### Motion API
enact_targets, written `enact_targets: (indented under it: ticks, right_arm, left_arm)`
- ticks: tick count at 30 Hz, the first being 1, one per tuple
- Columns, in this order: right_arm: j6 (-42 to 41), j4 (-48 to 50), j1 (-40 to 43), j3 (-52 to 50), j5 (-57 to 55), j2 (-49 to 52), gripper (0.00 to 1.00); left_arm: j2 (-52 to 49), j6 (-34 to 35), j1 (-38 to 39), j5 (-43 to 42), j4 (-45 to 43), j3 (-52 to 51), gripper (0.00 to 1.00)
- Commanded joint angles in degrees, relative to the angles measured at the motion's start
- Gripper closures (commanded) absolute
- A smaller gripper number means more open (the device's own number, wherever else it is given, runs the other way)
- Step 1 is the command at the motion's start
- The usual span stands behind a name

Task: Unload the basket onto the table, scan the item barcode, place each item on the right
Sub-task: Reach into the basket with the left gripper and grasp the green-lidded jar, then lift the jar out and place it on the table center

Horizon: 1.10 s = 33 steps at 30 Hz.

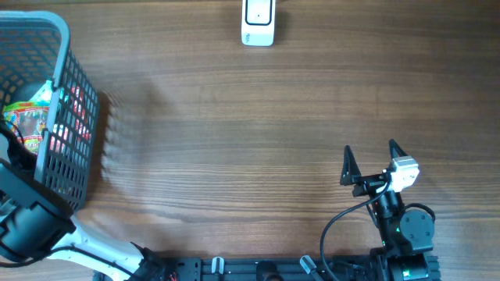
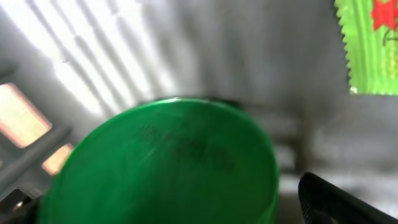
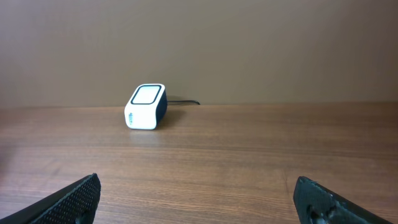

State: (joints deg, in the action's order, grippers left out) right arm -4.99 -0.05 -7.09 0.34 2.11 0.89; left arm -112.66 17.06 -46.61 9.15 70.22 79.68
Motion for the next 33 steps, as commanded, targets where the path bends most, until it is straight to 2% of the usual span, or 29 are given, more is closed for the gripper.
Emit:
enact_targets:
  ticks: [1,2,7,9,11,16,23,26,27,28,31,33]
  right_arm:
    - [0.48,0.11,-0.17,-0.04,0.48,-0.31,0.0]
    - [0.48,0.11,-0.17,-0.04,0.48,-0.31,0.0]
    - [0.48,0.11,-0.17,-0.04,0.48,-0.31,0.0]
    - [0.48,0.11,-0.17,-0.04,0.48,-0.31,0.0]
    - [0.48,0.11,-0.17,-0.04,0.48,-0.31,0.0]
    - [0.48,0.11,-0.17,-0.04,0.48,-0.28,0.0]
    - [0.48,0.11,-0.17,-0.04,0.48,-0.28,0.0]
    - [0.48,0.11,-0.17,-0.04,0.48,-0.31,0.0]
    - [0.48,0.11,-0.17,-0.04,0.48,-0.28,0.0]
    - [0.48,0.11,-0.17,-0.04,0.48,-0.28,0.0]
    - [0.48,0.11,-0.17,-0.04,0.48,-0.31,0.0]
    - [0.48,0.11,-0.17,-0.04,0.48,-0.31,0.0]
  left_arm:
    - [0.37,0.09,-0.15,-1.42,-3.48,-4.72,0.0]
    - [0.37,0.09,-0.15,-1.86,-4.28,-5.53,0.0]
    - [0.48,0.07,-0.15,-1.84,-4.68,-6.16,0.43]
    - [0.61,0.07,-0.15,-1.84,-4.63,-6.01,0.5]
    - [0.61,0.09,-0.15,-1.84,-3.69,-4.76,0.5]
    - [0.92,-0.13,-0.13,-1.84,5.92,7.96,0.5]
    - [3.06,-0.44,-0.09,-3.67,21.73,37.05,0.46]
    - [5.11,-2.69,-0.09,-12.35,24.59,48.46,0.45]
    - [6.05,-3.21,-0.09,-17.0,24.81,51.65,0.45]
    - [8.07,-3.21,0.07,-25.57,24.28,55.84,0.47]
    - [12.72,-3.19,1.92,-38.45,21.62,59.34,0.49]
    - [16.09,-3.17,5.4,-41.55,20.04,59.39,0.49]
